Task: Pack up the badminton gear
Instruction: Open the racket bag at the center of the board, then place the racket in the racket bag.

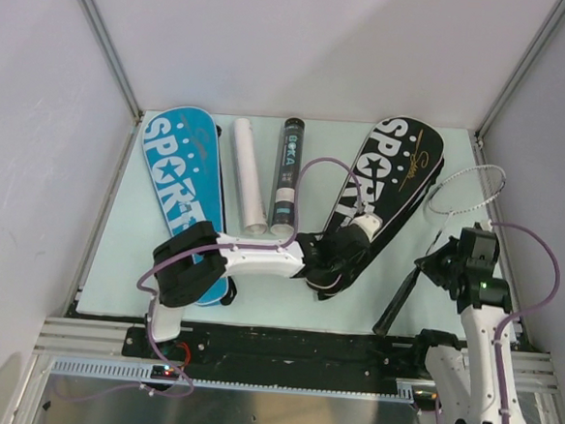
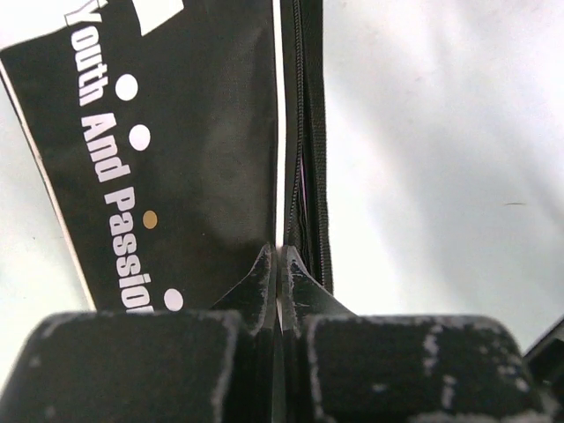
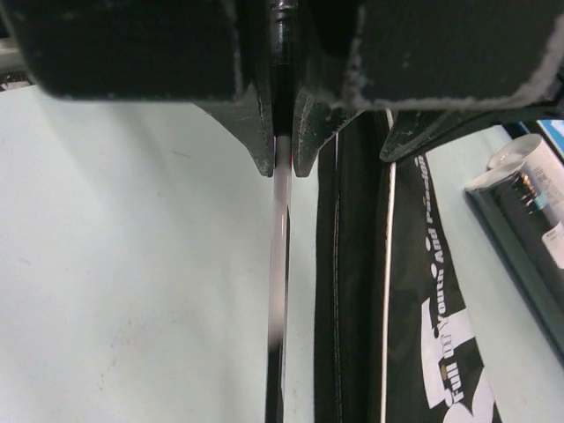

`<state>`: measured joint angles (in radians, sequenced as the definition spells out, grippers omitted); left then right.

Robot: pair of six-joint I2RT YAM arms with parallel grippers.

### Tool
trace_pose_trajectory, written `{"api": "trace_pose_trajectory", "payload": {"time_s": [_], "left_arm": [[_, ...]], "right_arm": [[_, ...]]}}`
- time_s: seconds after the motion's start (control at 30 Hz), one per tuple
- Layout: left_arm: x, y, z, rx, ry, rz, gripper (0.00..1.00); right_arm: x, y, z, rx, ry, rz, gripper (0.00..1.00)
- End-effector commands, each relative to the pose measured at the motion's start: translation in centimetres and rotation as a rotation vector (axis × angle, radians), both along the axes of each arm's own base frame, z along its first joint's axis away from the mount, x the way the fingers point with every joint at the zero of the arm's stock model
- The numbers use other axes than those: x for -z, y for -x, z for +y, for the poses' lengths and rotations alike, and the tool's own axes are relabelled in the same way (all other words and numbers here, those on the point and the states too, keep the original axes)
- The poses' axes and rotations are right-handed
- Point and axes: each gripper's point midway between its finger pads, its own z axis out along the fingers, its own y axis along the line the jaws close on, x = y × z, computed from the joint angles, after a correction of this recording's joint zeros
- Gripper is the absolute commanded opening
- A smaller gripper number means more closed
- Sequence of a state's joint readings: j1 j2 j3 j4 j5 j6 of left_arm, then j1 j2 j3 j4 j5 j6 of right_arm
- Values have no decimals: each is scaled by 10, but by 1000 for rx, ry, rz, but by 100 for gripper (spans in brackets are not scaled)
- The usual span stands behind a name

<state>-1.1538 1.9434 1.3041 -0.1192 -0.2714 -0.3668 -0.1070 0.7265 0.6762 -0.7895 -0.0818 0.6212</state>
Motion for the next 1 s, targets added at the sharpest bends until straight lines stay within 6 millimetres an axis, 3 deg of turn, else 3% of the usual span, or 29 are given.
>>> {"api": "trace_pose_trajectory", "payload": {"time_s": [0.0,0.17,0.53,0.97], "left_arm": [[-73,-15,-12,-40,211,-56,0],[-93,-15,-8,-48,246,-76,0],[-104,-13,-5,-60,277,-76,0],[-118,-6,-13,-27,336,-55,0]], "right_arm": [[-1,12,10,15,-68,-24,0],[5,24,22,9,-135,-27,0],[-26,35,40,-2,-246,-180,0],[-27,35,58,-111,-308,-195,0]]}}
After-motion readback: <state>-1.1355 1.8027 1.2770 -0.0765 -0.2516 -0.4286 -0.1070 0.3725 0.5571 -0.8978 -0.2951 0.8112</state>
